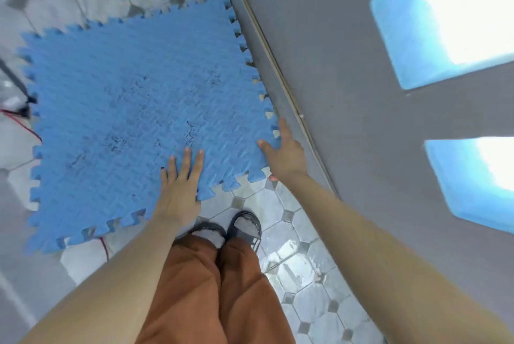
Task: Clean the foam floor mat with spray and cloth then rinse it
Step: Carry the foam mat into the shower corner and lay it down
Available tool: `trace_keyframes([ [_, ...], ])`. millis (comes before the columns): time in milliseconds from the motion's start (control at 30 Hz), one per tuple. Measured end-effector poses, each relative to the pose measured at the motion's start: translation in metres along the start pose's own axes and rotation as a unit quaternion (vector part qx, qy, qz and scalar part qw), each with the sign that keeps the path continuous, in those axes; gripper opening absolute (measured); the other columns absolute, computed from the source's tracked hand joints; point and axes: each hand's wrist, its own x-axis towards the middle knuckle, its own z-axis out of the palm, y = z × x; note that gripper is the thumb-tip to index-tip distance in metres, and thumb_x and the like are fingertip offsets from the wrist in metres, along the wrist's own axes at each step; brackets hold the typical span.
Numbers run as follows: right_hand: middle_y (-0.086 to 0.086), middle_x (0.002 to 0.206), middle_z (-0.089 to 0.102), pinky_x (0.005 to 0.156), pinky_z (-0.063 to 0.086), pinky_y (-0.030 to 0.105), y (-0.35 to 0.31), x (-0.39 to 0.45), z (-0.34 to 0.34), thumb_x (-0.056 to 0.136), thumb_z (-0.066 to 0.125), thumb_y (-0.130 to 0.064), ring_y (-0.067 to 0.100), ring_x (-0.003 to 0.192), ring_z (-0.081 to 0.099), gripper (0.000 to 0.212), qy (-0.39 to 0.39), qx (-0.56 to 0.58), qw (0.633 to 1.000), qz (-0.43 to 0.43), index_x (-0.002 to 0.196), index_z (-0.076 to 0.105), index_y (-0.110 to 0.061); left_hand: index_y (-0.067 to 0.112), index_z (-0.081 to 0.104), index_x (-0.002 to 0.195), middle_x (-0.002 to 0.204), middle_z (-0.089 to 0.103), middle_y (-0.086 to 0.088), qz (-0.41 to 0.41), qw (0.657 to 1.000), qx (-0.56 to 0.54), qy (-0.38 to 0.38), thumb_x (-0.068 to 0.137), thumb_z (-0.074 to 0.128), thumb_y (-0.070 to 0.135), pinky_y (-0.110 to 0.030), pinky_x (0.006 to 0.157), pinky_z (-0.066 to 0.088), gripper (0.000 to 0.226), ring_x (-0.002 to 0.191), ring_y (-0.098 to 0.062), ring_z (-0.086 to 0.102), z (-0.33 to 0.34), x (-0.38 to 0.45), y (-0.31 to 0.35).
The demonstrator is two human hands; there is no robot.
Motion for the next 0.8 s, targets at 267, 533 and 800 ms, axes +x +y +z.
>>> trace_keyframes([
  [267,0.016,0.140,0.038,0.070,0.039,0.036,-0.017,-0.073,-0.024,0.101,0.036,-0.037,0.040,0.099,0.060,0.039,0.012,-0.241,0.969,-0.047,0.131,0.050,-0.017,0.032,-0.016,0.149,0.161,-0.012,-0.001,0.100,0.993,0.051,-0.025,0.084,0.043,-0.015,-0.045,0.118,0.002,0.099,0.147,-0.034,-0.006,-0.082,-0.056,0.017],
  [533,0.011,0.150,0.027,0.092,0.042,0.045,-0.021,-0.084,-0.054,0.094,0.043,-0.057,0.042,0.129,0.040,0.065,-0.072,-0.287,0.948,0.116,0.150,0.022,-0.033,0.035,-0.015,0.149,0.161,-0.012,0.002,0.147,0.984,0.061,-0.075,0.084,0.041,-0.013,-0.043,0.118,0.003,0.098,0.147,-0.032,-0.004,-0.094,-0.114,0.045],
  [800,0.015,0.127,0.048,0.087,0.047,0.042,0.086,-0.251,-0.078,0.099,0.032,-0.048,0.036,0.111,0.055,0.046,-0.043,-0.154,0.974,0.159,0.136,0.047,-0.024,0.043,-0.015,0.147,0.158,-0.016,-0.017,0.218,0.956,0.111,-0.161,0.085,0.036,-0.015,-0.037,0.119,0.000,0.099,0.147,-0.031,-0.009,-0.103,-0.228,0.097],
])
